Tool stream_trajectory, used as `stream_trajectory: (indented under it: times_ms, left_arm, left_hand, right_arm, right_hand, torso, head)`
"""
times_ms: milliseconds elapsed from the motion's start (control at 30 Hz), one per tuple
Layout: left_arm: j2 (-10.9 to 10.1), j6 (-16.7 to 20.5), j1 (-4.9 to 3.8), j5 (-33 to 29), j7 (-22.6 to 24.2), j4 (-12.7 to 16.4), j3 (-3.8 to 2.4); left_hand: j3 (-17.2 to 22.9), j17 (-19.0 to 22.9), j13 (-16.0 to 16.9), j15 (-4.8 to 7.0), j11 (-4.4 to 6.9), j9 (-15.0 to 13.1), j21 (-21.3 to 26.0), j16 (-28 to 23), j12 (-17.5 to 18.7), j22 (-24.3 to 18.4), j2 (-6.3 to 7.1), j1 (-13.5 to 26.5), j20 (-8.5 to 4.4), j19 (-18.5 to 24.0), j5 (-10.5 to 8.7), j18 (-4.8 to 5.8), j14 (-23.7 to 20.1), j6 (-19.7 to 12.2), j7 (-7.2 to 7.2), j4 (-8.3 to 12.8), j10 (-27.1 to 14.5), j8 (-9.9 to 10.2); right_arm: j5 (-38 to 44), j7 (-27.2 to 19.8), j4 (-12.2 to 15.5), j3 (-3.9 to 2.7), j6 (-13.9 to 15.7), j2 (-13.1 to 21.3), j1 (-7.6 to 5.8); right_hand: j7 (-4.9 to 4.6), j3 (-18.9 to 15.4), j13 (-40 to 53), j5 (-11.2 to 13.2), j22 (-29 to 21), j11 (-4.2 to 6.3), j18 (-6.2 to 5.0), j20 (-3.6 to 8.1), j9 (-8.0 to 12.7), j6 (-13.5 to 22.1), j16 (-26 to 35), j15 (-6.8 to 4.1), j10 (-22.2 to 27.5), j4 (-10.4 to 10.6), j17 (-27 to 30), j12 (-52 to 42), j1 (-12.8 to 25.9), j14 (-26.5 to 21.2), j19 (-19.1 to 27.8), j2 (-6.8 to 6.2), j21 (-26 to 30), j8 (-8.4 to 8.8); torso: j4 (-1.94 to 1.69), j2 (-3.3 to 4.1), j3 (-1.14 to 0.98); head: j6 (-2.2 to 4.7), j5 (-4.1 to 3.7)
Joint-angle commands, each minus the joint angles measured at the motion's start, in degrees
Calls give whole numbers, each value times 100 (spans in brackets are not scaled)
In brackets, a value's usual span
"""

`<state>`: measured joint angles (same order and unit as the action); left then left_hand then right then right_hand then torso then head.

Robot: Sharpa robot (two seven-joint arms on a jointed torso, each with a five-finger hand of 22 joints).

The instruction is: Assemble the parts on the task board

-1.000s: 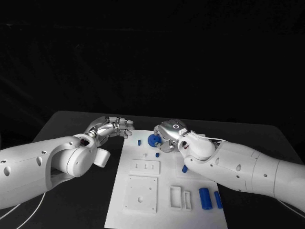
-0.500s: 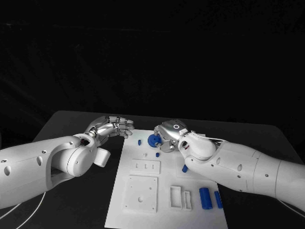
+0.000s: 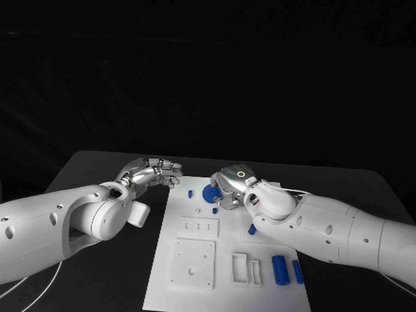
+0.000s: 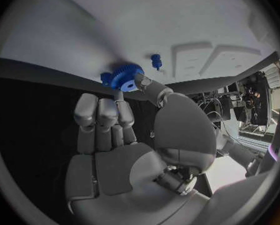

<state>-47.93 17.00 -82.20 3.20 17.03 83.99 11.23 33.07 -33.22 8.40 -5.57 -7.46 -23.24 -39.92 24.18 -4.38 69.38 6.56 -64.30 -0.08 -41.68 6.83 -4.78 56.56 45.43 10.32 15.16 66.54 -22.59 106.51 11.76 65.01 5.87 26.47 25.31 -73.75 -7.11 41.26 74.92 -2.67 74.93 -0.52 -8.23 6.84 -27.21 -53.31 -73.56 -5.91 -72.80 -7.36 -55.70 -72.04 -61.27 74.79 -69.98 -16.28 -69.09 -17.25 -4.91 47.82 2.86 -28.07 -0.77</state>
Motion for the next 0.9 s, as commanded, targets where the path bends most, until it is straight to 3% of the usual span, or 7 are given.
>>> stream_trajectory:
  times_ms: [33, 300, 500, 567, 667, 800, 900]
  left_arm:
    - [5, -40, -9, 16, 30, 10, -5]
    - [8, -40, -9, 16, 28, 13, -5]
    - [7, -26, -9, 16, 21, 11, -5]
    - [8, -22, -9, 16, 21, 11, -5]
    - [8, -18, -9, 16, 22, 11, -5]
    - [7, -16, -9, 16, 22, 11, -5]
    - [1, -9, -9, 16, 19, 13, -5]
  left_hand:
    - [16, -7, -7, -5, -28, -6, -25, -29, 36, -8, 47, -13, 2, 31, -23, -55, 25, -12, 6, 15, 24, 31]
    - [16, -8, -8, -5, -29, -7, -26, -31, 38, -10, 48, -13, 2, 32, -24, -55, 25, -14, 7, 15, 22, 33]
    - [14, -10, -10, -5, -31, -8, -28, -34, 41, -11, 51, -9, 3, 32, -25, -55, 26, -17, 9, 12, 19, 36]
    - [13, -11, -12, -6, -33, -7, -29, -35, 43, -13, 54, -6, 3, 32, -25, -54, 27, -23, 12, 11, 15, 41]
    - [13, -13, -14, -6, -35, -7, -30, -38, 46, -15, 58, -7, 3, 33, -25, -55, 27, -33, 16, 11, 10, 48]
    - [14, -14, -17, -6, -37, -7, -30, -41, 49, -17, 61, -9, 3, 34, -24, -55, 26, -38, 19, 11, 5, 52]
    - [14, -15, -18, -6, -38, -7, -31, -43, 50, -18, 62, -10, 3, 35, -24, -55, 25, -40, 20, 12, 3, 54]
  right_arm:
    - [25, -24, -3, 7, -120, -2, 11]
    - [7, 17, -35, 7, -81, -15, 11]
    - [-134, 5, -57, 7, -233, -22, 11]
    - [-160, 6, -60, 7, -329, -26, 11]
    - [-226, 13, -62, 7, -446, -28, 11]
    - [-298, 7, -78, 7, -538, -18, 11]
    - [-363, -14, -77, 7, -606, -6, 11]
  right_hand:
    - [-5, 2, 462, -22, 73, -22, -677, 21, 9, -25, 40, 41, -18, 28, -7, 12, -10, 17, 4, -45, 6, -5]
    - [-22, -118, 428, -17, 75, -39, -677, 14, 73, 181, 55, 57, 42, -6, -16, 74, 65, 12, 15, -63, 11, 119]
    - [40, -135, 406, -27, 69, 20, -677, 18, 132, 462, 73, 5, 67, -40, -26, 111, 28, 13, 18, -54, 27, 253]
    - [62, 23, 402, -431, 64, 69, -677, 18, 142, 518, 84, -23, 63, -57, -27, 116, -98, 12, 23, -63, 41, 274]
    - [204, 158, 412, -1663, 87, 159, -677, 7, 138, 626, 95, -134, 39, -303, -45, 103, -252, 17, 13, 84, 12, 280]
    - [249, 233, 418, -2538, 91, 216, -677, -22, 114, 672, 113, -178, 17, -574, -66, 104, -202, 23, 17, 313, 0, 232]
    - [242, 259, 440, -2913, 87, 211, -677, -31, 97, 656, 121, -173, -22, -639, -76, 73, -126, 30, 7, 400, -5, 190]
  torso:
    - [-4, 2, 0]
    - [-3, 2, 5]
    - [-6, 0, 7]
    - [-6, 1, 8]
    - [-7, 2, 10]
    - [-6, 0, 9]
    - [-6, 0, 10]
  head:
    - [-4, -3]
    - [3, -4]
    - [3, -14]
    - [3, -14]
    - [3, -12]
    - [1, -11]
    - [-1, -10]
